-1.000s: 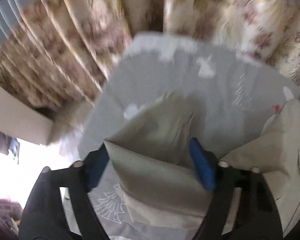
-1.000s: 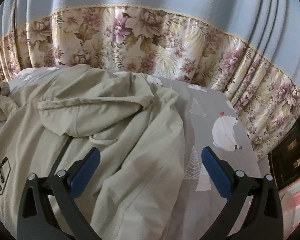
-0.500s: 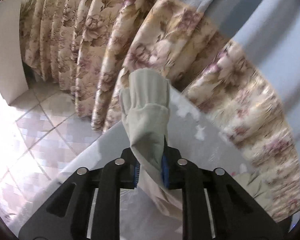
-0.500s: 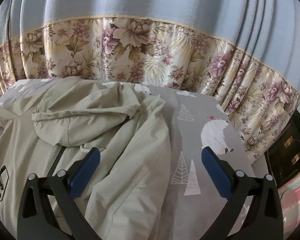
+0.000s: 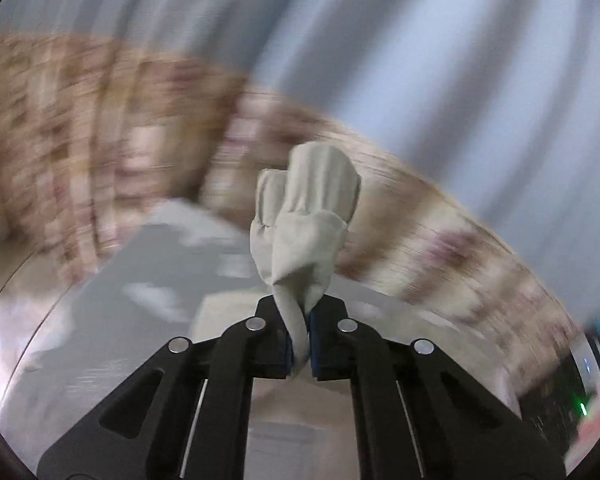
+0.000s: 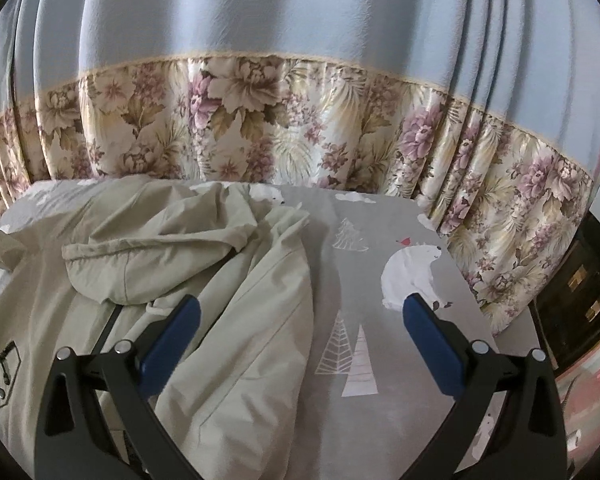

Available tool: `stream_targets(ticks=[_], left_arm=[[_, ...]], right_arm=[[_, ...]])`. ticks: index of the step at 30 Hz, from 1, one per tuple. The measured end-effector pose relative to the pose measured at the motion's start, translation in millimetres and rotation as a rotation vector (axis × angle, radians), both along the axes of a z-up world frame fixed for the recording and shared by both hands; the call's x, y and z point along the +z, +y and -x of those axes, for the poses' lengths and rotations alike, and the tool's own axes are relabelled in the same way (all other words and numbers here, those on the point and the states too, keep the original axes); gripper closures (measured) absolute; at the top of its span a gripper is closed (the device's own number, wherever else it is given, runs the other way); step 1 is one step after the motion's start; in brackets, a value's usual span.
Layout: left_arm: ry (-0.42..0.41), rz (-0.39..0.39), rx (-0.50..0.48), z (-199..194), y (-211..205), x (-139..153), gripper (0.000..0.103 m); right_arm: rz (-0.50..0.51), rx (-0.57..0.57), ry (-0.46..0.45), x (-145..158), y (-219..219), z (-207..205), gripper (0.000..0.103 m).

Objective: Fold large clothes
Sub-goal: 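Lift the sleeve with the left gripper and lay it across the jacket body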

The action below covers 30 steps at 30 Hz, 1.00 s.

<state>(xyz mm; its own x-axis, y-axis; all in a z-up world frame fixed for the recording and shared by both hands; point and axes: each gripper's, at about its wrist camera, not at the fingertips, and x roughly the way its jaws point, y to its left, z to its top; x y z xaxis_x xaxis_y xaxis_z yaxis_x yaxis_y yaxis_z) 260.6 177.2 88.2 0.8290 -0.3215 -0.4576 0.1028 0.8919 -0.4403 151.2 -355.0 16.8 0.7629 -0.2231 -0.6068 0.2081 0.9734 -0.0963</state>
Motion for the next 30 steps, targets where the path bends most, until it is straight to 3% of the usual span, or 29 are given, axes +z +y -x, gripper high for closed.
stream_targets(ticks=[3, 6, 9, 11, 12, 13, 14, 15, 16, 19, 23, 29, 30], left_arm=[[0.013, -0.016, -0.217, -2.8, -80.6, -0.9, 0.100], [0.071, -0.052, -0.420, 3.1, -162.4, -27.4, 0.100], [0.200, -0.173, -0.564, 8.9, -232.9, -73.7, 0.090], [0.251, -0.247, -0.595, 14.0, -252.3, -98.2, 0.082], [0.259, -0.295, -0.590, 18.8, -256.0, -106.4, 0.069], [0.257, -0.319, -0.580, 20.6, -254.7, -111.4, 0.045], [0.232, -0.346, -0.567, 28.5, -250.2, -111.9, 0.033], [0.209, -0.357, -0.559, 32.5, -245.6, -109.3, 0.012], [0.182, -0.380, -0.556, 39.2, -242.8, -104.7, 0.003], [0.124, -0.475, -0.538, 56.8, -229.2, -94.5, 0.003], [0.093, -0.571, -0.406, 55.2, -197.5, -88.8, 0.003], [0.161, -0.522, -0.228, 6.9, -133.8, -107.4, 0.003], [0.167, -0.497, -0.216, 2.0, -123.7, -109.4, 0.003]], right_arm=[[-0.042, 0.001, -0.011, 1.8, -5.9, 3.4, 0.002], [-0.051, 0.012, -0.012, 0.9, -5.1, 5.5, 0.002], [-0.044, 0.023, 0.014, -4.0, -2.2, 5.4, 0.002], [-0.042, 0.037, 0.035, -6.6, -0.2, 5.8, 0.002], [-0.047, 0.047, 0.044, -7.6, 0.7, 6.1, 0.002], [-0.054, 0.059, 0.053, -8.7, 1.6, 6.0, 0.002], [-0.067, 0.078, 0.063, -10.6, 3.9, 5.2, 0.002], [-0.079, 0.100, 0.075, -12.2, 7.1, 3.1, 0.002], [-0.088, 0.116, 0.085, -13.6, 10.6, 0.3, 0.002], [-0.109, 0.156, 0.105, -17.4, 25.8, -9.4, 0.002], [-0.146, 0.265, 0.140, -22.7, 58.9, -27.5, 0.002], [-0.150, 0.447, 0.294, -52.0, 121.0, -66.0, 0.003], [-0.156, 0.461, 0.321, -59.2, 127.2, -71.9, 0.011]])
